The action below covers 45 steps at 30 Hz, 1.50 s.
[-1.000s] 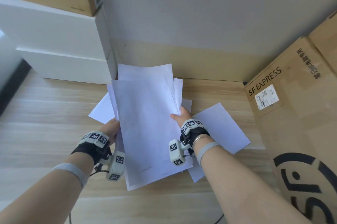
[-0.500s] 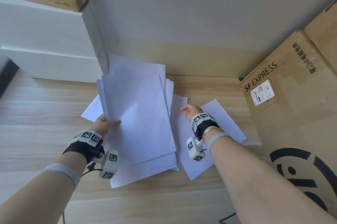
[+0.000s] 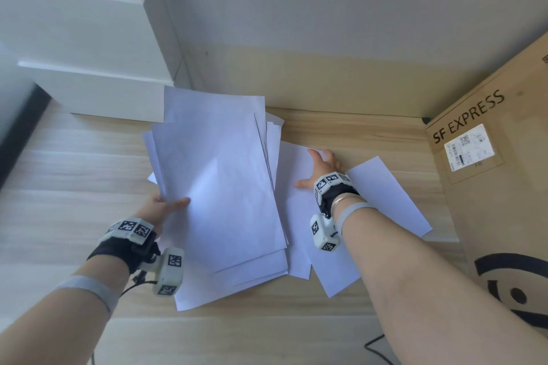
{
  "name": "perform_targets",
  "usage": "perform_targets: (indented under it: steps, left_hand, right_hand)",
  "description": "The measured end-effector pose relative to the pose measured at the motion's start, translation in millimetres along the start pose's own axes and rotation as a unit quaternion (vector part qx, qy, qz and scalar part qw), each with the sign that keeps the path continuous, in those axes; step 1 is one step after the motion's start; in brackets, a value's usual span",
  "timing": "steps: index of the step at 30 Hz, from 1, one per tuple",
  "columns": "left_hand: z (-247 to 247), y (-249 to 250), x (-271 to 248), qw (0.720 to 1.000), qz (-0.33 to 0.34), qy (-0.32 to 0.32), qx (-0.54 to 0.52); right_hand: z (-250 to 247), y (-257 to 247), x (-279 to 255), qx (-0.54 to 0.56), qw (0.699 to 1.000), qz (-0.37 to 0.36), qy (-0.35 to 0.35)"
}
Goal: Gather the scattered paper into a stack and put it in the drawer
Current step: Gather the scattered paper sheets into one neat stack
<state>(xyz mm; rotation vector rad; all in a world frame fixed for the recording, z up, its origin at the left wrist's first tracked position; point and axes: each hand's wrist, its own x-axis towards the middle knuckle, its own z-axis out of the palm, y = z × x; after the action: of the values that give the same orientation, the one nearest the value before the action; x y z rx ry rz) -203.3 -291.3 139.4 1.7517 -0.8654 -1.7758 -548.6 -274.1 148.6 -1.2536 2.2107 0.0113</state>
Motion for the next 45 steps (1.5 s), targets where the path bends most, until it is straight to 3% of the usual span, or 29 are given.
perform_targets:
  steps: [3, 10, 14, 24, 29, 34, 39, 42, 45]
  left_hand:
    - [-6, -3, 1, 1.000, -0.007, -0.008, -0.007]
    - [-3, -4, 5, 0.999, -0.016, -0.027, -0.004]
    - [1, -4, 5, 0.999, -0.023, -0.036, -0.008]
    - [-3, -12, 5, 0.999, -0.015, -0.043, 0.004]
    - [-8, -11, 2, 0.999, -0.019, -0.034, 0.003]
    - [-13, -12, -1, 0.999, -0.026, -0.035, 0.008]
    - [-22, -16, 1, 0.999, -0.038, -0.038, 0.010]
    - [-23, -17, 0, 0.998, -0.048, -0.036, 0.007]
    - [-19, -16, -2, 0.998, -0.057, -0.022, 0.008]
  right_hand:
    - [-5, 11, 2, -0.019, 1.000, -0.015, 0.005]
    - [-20, 44, -13, -0.090, 0.992, -0.069, -0.057]
    - [-15, 52, -13, -0.201, 0.972, -0.105, -0.065]
    - [-19, 46, -21, -0.340, 0.931, -0.107, -0.081]
    - [-42, 40, -24, -0.156, 0.975, -0.103, -0.123]
    - [-71, 32, -22, 0.000, 0.992, -0.118, -0.048]
    - [-95, 18, -23, 0.247, 0.963, -0.070, -0.081]
    - [-88, 7, -16, 0.191, 0.980, -0.046, 0.011]
    - [-65, -11, -9, 0.158, 0.987, -0.009, 0.021]
